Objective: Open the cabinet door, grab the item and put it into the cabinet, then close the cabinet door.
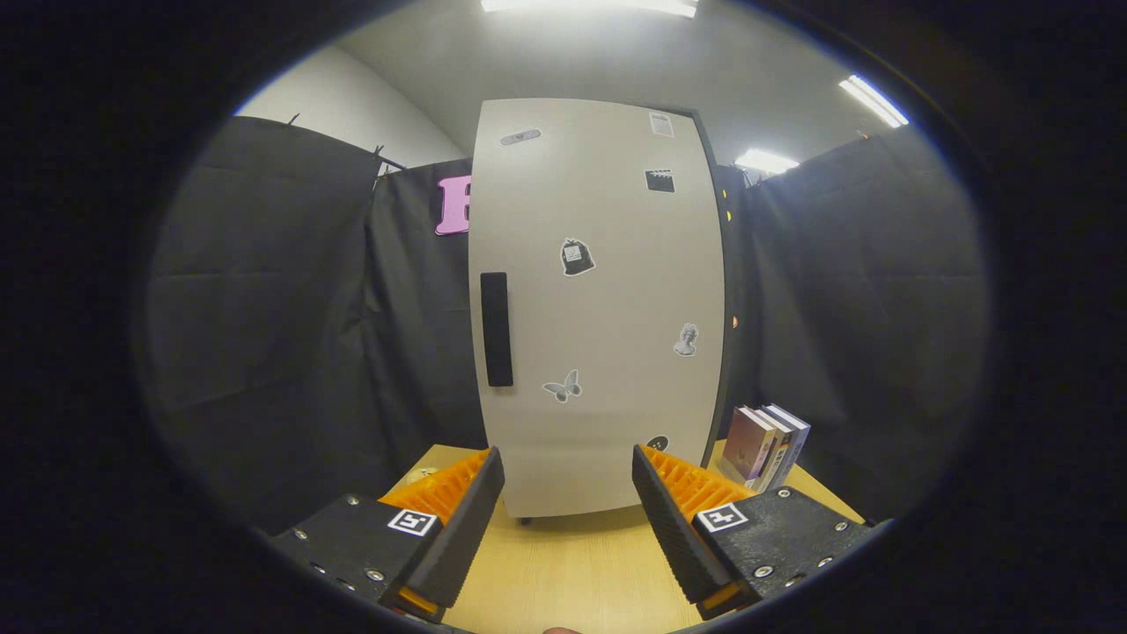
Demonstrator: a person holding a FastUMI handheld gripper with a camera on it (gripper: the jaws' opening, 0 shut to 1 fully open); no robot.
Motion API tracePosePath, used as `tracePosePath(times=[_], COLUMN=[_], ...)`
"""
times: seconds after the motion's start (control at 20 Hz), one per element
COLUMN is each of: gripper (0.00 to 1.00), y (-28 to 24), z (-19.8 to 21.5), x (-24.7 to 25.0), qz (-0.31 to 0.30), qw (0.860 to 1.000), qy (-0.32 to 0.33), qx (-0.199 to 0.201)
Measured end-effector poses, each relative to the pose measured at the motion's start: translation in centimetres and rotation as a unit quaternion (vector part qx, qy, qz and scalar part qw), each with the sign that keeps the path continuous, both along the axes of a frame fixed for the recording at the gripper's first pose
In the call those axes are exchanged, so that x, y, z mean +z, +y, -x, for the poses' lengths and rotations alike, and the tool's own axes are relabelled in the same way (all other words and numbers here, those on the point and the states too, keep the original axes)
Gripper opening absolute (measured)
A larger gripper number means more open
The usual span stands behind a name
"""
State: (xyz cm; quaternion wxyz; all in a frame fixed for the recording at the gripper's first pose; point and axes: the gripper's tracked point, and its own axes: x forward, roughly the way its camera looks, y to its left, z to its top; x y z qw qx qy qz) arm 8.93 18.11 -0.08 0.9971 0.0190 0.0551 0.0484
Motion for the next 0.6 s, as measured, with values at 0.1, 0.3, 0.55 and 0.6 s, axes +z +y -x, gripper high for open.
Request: tracePosePath(times=[0.1, 0.3, 0.55, 0.6], gripper=[0.91, 0.91, 0.91, 0.92], y=[-0.19, -0.42, -0.57, -0.79], z=[-0.09, -0.15, -0.16, -0.18], x=[-0.19, -0.38, -0.55, -0.57], qz=[-0.001, -0.007, -0.007, -0.007], qw=[1.000, 1.000, 1.000, 1.000], qy=[0.003, 0.005, 0.003, 0.004], qx=[-0.003, -0.003, -0.002, -0.002])
